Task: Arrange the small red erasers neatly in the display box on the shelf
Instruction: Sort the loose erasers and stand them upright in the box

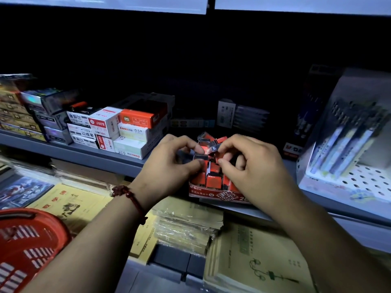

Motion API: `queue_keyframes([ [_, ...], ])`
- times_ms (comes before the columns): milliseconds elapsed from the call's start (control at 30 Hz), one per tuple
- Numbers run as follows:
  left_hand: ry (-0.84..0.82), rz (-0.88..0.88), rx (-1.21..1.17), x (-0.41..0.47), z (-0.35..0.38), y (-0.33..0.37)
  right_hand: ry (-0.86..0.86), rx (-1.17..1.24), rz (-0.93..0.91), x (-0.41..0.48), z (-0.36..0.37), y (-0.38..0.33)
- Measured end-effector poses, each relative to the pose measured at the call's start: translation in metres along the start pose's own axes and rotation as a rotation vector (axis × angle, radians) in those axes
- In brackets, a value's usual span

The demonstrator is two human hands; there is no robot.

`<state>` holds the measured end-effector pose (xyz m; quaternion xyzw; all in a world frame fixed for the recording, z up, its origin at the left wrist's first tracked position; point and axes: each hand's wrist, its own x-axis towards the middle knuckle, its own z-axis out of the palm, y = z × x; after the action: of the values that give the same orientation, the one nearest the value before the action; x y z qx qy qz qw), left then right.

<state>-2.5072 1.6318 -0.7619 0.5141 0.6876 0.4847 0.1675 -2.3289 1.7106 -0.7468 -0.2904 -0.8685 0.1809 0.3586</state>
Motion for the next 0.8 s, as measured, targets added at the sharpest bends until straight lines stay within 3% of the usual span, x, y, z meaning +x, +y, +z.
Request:
queue_keyframes([
  [233,-0.052,-0.161,-0.374,-0.003,-0.002,0.006,0.015,-0.086,0.031,0.002,0.0,-0.004],
  [433,0.095,-0.066,-0.47,0.001,-0.003,0.006,-0.066,-0.279,0.07,0.006,0.003,-0.012],
  [533,0.128,-0.017,-0.502,0.001,-0.005,0.006,-0.011,-0.331,0.059,0.009,0.006,-0.015],
  [800,-0.011,-0.104,-0.454,-0.004,-0.013,0.005,0.156,-0.031,0.185,0.013,0.006,-0.005],
])
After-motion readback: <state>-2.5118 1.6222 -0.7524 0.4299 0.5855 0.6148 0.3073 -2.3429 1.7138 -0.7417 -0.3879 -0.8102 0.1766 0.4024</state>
